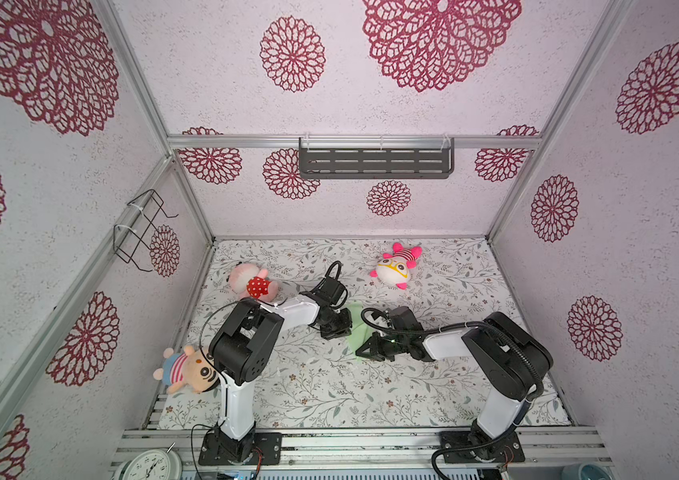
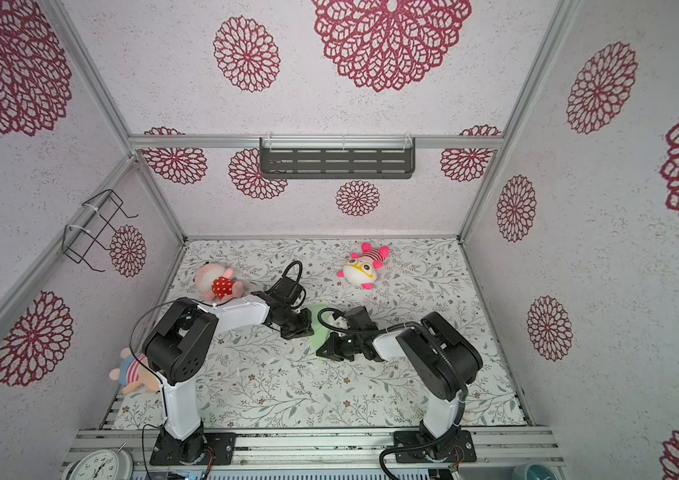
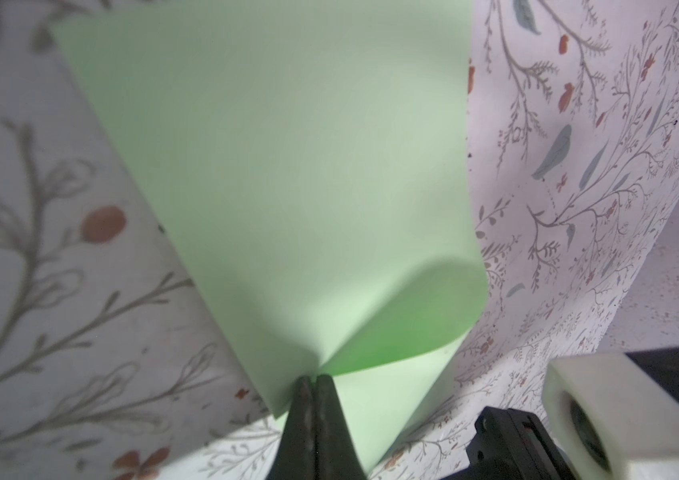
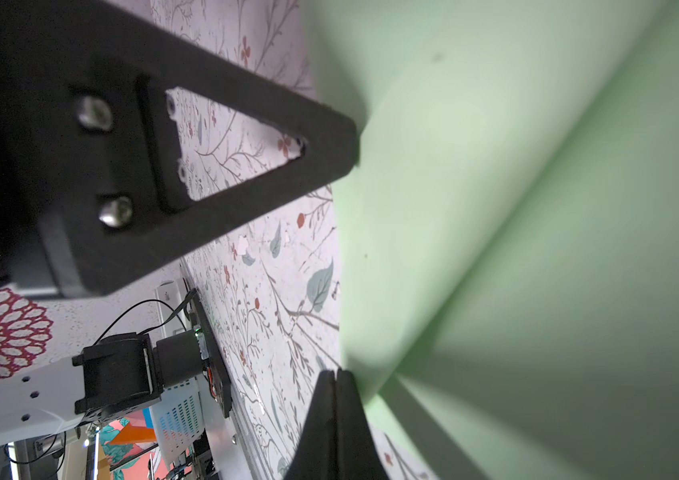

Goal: Fold a paper plane with a square sheet of paper (pick it up from the middle)

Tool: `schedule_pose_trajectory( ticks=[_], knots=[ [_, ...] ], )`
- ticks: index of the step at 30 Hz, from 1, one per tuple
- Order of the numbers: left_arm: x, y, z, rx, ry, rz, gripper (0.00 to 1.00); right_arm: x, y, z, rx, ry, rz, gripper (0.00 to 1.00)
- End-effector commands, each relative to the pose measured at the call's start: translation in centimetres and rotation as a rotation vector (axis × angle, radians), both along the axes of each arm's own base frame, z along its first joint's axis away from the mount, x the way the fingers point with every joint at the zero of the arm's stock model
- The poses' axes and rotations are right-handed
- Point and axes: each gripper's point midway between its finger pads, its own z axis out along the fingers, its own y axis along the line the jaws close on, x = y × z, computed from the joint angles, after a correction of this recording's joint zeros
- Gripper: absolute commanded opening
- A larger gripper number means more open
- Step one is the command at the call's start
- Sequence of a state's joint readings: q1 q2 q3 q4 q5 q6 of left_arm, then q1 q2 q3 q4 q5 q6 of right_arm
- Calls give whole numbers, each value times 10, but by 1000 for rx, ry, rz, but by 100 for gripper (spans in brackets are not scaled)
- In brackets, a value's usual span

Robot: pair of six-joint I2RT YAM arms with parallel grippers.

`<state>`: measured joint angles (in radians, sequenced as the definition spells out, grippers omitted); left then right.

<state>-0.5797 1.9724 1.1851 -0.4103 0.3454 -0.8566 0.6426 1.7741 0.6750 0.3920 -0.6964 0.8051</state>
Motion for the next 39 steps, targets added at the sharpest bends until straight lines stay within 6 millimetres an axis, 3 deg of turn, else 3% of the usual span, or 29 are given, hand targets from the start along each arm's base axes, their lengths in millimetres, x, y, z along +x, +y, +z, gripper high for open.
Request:
schedule_pose_trajectory(
  ticks=[1, 9, 12, 17, 20, 29, 39],
  knots=[
    [-42, 38, -56, 198, 149, 2, 0, -2, 2, 0, 2, -8, 20, 5],
    [-40, 38, -56, 196, 146, 6, 0, -6, -5, -19, -50, 30, 9, 5],
    [-40, 39, -55, 199, 145, 5, 0, -1, -2, -6, -29, 1, 5, 4],
    [-39, 39, -54, 199, 141, 4, 0, 26, -5, 31, 33, -112, -53, 4],
    [-38, 38, -54, 197, 139, 1, 0, 39, -7, 37, 58, -131, -69, 5],
    [-38, 38, -53, 199, 139, 0, 0, 49, -3, 17, 48, -91, -61, 5],
    [-37, 42, -53, 217, 139, 4, 0, 44, -26, -14, -42, -40, -109, 5]
  ],
)
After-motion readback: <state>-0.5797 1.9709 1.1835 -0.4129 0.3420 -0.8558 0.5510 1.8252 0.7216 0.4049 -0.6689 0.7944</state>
